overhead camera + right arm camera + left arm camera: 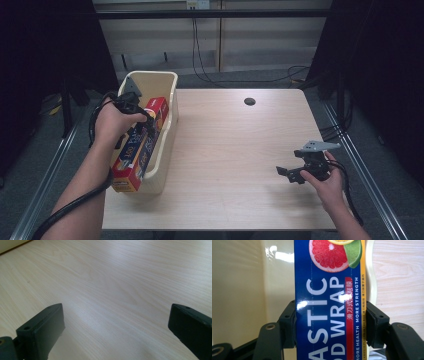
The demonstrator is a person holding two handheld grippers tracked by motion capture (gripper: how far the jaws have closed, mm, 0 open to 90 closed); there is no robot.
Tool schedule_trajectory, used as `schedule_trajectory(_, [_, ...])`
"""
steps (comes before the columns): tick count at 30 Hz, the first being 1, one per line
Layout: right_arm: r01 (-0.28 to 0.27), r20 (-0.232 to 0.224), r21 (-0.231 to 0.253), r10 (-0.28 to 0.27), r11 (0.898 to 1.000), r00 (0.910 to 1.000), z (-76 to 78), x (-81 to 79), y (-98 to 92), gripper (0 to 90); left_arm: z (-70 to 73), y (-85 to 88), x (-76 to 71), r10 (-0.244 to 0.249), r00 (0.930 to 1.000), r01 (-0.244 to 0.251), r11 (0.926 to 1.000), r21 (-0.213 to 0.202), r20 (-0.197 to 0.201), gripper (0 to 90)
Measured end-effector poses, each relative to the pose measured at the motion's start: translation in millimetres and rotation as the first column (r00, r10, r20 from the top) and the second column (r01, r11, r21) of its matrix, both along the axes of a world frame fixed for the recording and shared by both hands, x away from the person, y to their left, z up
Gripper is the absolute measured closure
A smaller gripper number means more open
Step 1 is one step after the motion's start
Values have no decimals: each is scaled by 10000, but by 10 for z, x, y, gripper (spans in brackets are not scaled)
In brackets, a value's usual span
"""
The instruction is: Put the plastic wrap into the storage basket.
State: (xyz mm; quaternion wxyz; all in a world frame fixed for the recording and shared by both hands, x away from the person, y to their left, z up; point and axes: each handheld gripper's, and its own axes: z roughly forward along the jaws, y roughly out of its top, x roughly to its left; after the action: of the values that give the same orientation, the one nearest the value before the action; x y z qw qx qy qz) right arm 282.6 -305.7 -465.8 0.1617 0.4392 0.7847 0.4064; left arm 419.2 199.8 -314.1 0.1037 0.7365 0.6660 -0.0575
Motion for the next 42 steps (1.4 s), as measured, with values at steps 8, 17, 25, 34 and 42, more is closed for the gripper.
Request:
schedule_trajectory(8, [-2,-29,8,2,10000,10000,-2,1,1,2,-35,-3,5,-25,9999,25,10000,1,-111,403])
schedule_trajectory(17, [-15,-88,-15,15,10000,10000,-3,-1,4,2,-90,-8,11,-74,9996,74,10000,-23,-254,402])
schedule_trajectory(25, [-1,-81,-21,0,10000,10000,-7,0,6,2,-140,-19,21,50,9994,-53,10000,-84,-351,400])
schedule_trajectory(34, [-75,-103,-36,75,10000,9999,-6,-3,14,2,-181,-33,22,122,9993,-124,9999,-34,-361,399])
schedule_trajectory(42, [-104,-103,-61,103,9999,9999,-9,-1,16,2,-219,-29,26,-3,9989,-1,10000,-89,-472,398])
